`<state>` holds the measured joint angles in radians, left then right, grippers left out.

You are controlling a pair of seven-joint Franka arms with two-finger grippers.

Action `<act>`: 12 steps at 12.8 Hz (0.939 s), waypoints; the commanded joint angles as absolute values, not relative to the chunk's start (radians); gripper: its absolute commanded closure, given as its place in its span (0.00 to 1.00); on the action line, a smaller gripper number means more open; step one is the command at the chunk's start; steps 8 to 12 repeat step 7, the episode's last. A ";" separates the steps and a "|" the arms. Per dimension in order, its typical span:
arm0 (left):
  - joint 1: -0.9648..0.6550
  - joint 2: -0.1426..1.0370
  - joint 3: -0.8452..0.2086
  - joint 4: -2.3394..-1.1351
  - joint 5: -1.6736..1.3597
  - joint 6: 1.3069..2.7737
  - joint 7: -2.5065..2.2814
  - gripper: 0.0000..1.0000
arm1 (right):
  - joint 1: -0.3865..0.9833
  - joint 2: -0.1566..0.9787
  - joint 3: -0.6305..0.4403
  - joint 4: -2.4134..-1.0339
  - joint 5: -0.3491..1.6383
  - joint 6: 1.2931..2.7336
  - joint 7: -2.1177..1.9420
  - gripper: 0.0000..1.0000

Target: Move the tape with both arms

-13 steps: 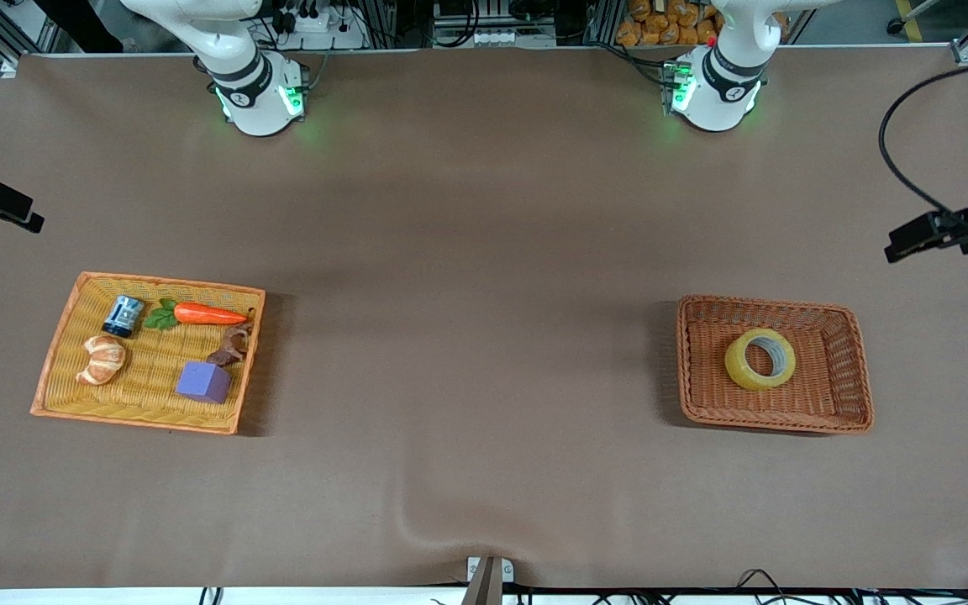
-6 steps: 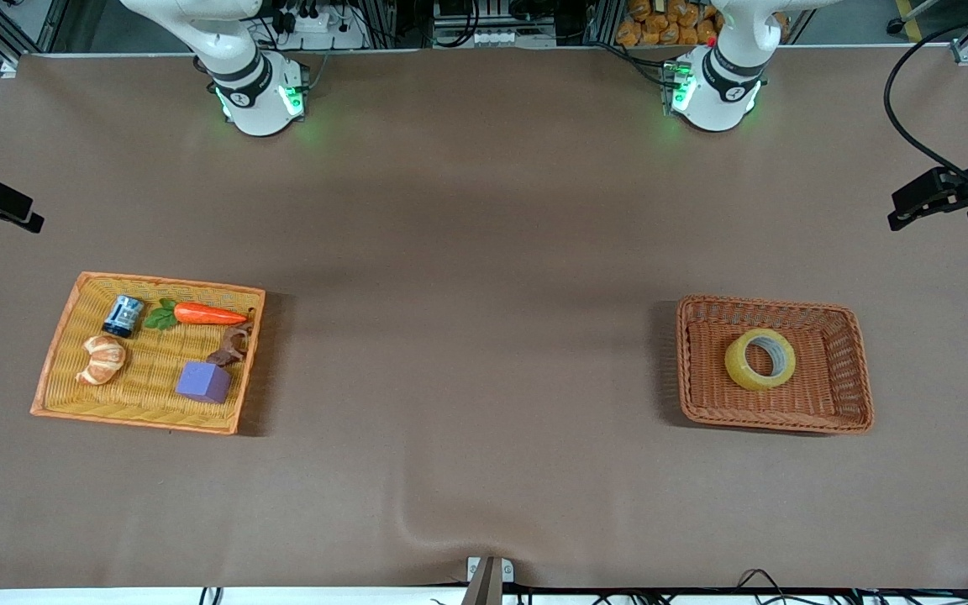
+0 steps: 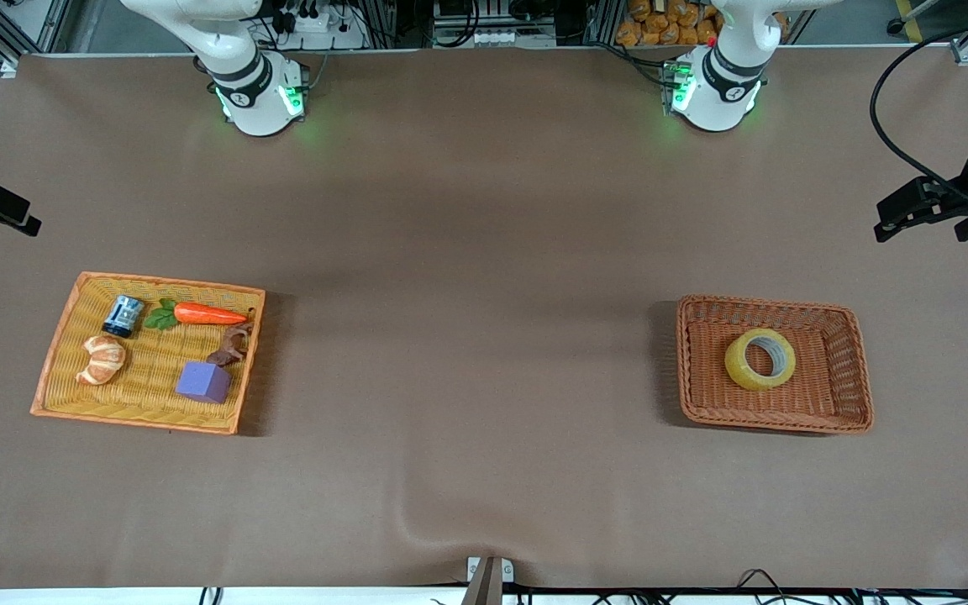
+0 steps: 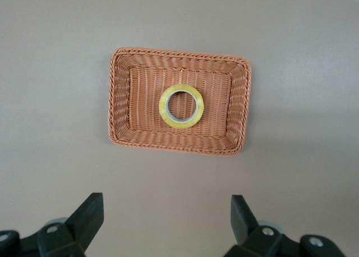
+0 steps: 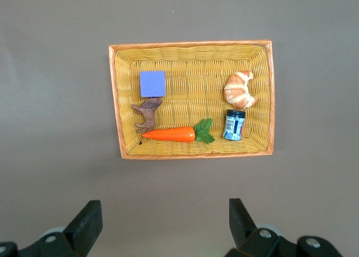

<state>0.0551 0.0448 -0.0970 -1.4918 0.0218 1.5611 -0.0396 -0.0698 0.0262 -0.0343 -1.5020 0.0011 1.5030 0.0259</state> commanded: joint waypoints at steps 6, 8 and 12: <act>0.058 0.057 -0.094 -1.456 0.017 1.549 -0.037 0.00 | -0.075 0.034 -0.028 -1.482 -0.008 1.499 0.032 0.00; 0.058 0.057 -0.094 -1.456 0.015 1.549 -0.034 0.00 | -0.075 0.034 -0.028 -1.482 -0.008 1.500 0.032 0.00; 0.058 0.057 -0.094 -1.456 0.015 1.549 -0.034 0.00 | -0.075 0.034 -0.028 -1.482 -0.008 1.500 0.032 0.00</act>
